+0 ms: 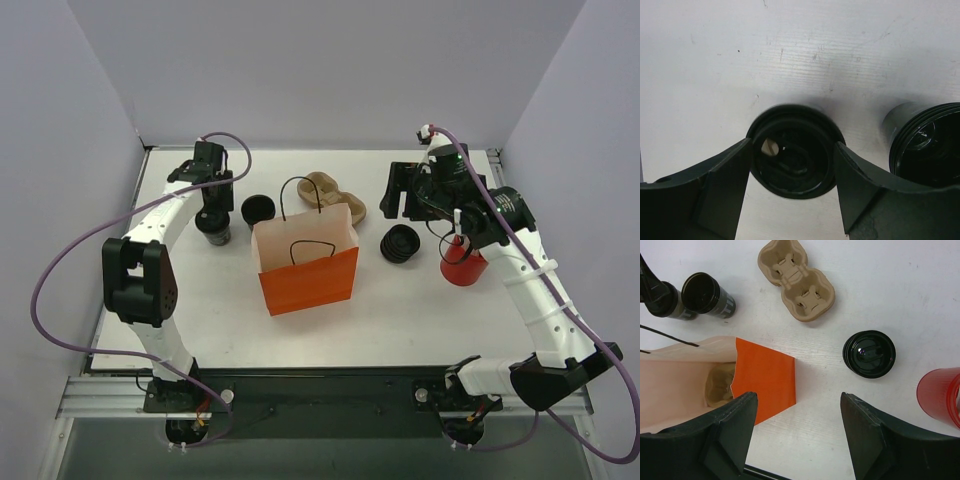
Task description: Pack the takeout coffee
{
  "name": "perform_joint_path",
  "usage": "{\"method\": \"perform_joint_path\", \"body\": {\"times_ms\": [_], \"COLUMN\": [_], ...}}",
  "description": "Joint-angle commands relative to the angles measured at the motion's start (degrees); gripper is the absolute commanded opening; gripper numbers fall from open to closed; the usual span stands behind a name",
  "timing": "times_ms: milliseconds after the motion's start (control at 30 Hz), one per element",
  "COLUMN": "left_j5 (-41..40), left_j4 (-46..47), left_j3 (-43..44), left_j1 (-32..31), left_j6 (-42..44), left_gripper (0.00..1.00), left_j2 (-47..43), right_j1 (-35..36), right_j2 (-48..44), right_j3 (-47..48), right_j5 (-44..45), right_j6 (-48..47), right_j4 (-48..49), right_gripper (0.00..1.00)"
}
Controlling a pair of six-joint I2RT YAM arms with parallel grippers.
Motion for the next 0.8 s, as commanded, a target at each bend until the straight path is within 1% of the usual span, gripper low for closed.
{"method": "perform_joint_path", "body": {"times_ms": [0,133,200,267,300,400,500,533,600,633,767], "left_j5": [1.0,1.4,1.7,1.8,1.4,1.8,2.4,2.6,2.4,2.5,2.6], "left_j4": [0.5,-2.4,-3.3,-3.1,-2.3,-1.3,-3.0,-3.3,-4.0,-4.1,-3.9], "left_j3": [-1.0,-1.7,-2.5,-4.7,-5.5,-6.2,-4.0,-3.6,-3.9,-4.1,-5.7], "left_j1": [0.1,0.0,-0.1,-0.1,-0.1,0.0,0.0,-0.1,-0.1,-0.1,0.1], "left_j6": [1.0,0.1,-0.3,-0.2,0.0,0.4,0.8,0.8,0.5,0.4,-0.5], "left_gripper": [0.68,0.64,0.63,0.64,0.68,0.74,0.77,0.83,0.93,0.94,0.94], "left_j2": [-2.0,-3.8,-5.8,-7.2,-8.5,-9.8,-9.2,-9.2,-9.7,-9.9,-10.8], "right_j1": [-0.6,-0.6,-0.6,-0.6,-0.6,-0.5,-0.5,-0.5,-0.5,-0.5,-0.5], "right_j2": [-0.3,-0.2,0.0,0.1,0.1,-0.1,-0.4,-0.6,-0.8,-0.9,-1.0], "right_j3": [0.2,0.3,0.4,0.5,0.6,0.4,0.5,0.6,0.5,0.4,-0.1], "right_j5": [1.1,0.7,0.6,0.2,-0.1,-0.4,-0.6,-0.6,-0.5,-0.5,-0.5], "right_j6": [-0.4,0.0,0.4,0.4,0.7,0.9,1.0,0.9,1.1,1.1,1.3], "right_j4": [-0.4,-0.5,-0.4,-0.3,-0.3,-0.2,-0.2,-0.2,-0.3,-0.2,-0.2], "right_gripper": [0.68,0.68,0.68,0.68,0.68,0.68,0.68,0.68,0.68,0.68,0.68]}}
